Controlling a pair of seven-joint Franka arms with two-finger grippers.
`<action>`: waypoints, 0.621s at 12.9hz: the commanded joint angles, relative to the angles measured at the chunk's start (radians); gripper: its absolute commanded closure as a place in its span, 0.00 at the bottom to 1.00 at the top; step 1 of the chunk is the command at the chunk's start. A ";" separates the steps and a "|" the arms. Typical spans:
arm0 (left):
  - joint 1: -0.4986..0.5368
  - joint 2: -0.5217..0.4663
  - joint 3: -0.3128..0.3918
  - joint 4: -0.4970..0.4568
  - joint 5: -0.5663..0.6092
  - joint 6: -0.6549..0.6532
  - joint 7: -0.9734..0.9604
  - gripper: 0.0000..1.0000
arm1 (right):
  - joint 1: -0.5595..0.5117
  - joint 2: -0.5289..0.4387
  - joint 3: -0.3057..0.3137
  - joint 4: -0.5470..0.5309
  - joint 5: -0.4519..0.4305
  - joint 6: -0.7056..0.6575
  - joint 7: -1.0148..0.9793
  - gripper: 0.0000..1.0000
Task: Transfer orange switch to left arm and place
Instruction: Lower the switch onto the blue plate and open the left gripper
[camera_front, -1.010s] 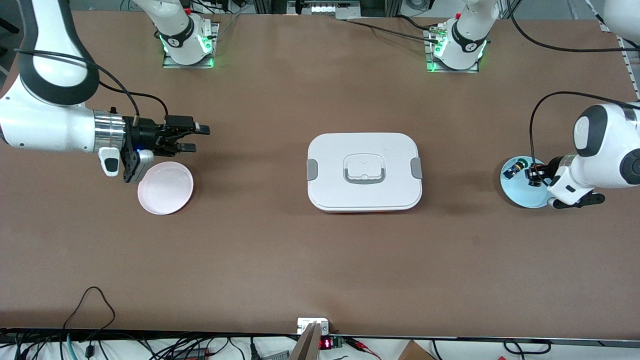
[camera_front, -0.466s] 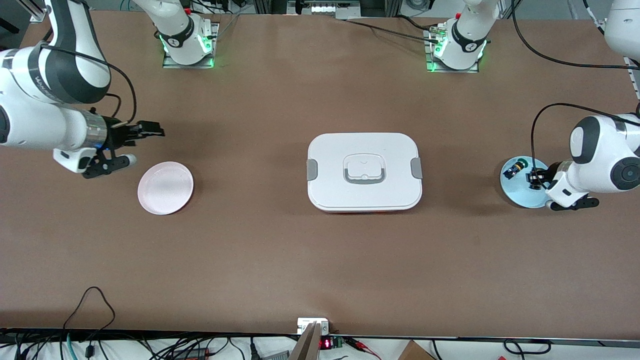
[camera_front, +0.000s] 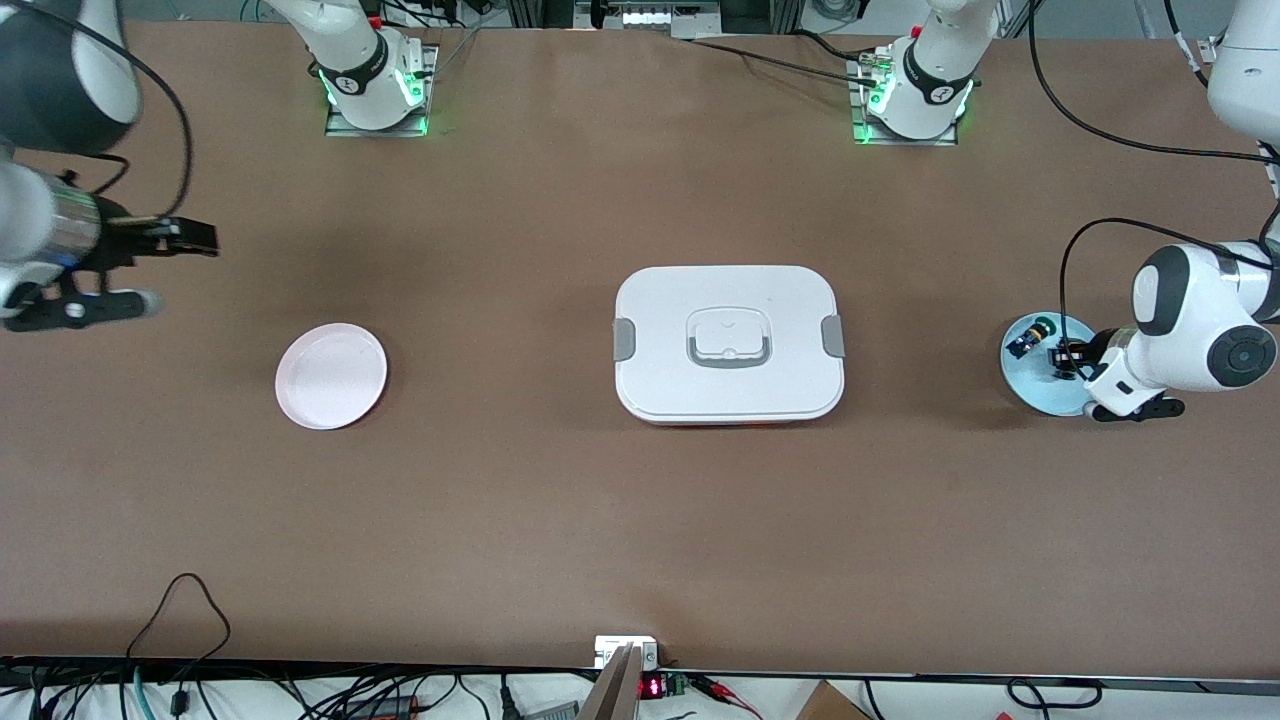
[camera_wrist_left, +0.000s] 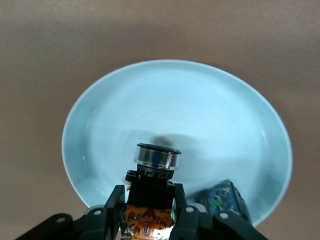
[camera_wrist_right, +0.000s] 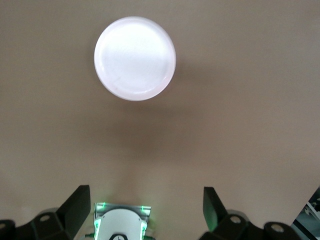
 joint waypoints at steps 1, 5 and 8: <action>0.017 0.019 0.004 0.013 0.033 0.038 0.037 1.00 | 0.068 0.021 -0.093 0.076 -0.004 0.023 0.029 0.00; 0.017 0.034 0.015 0.014 0.052 0.075 0.066 0.83 | 0.095 -0.011 -0.147 0.052 0.043 0.089 0.028 0.00; 0.017 0.031 0.013 0.037 0.053 0.065 0.091 0.00 | 0.092 -0.046 -0.147 -0.020 0.077 0.126 0.101 0.00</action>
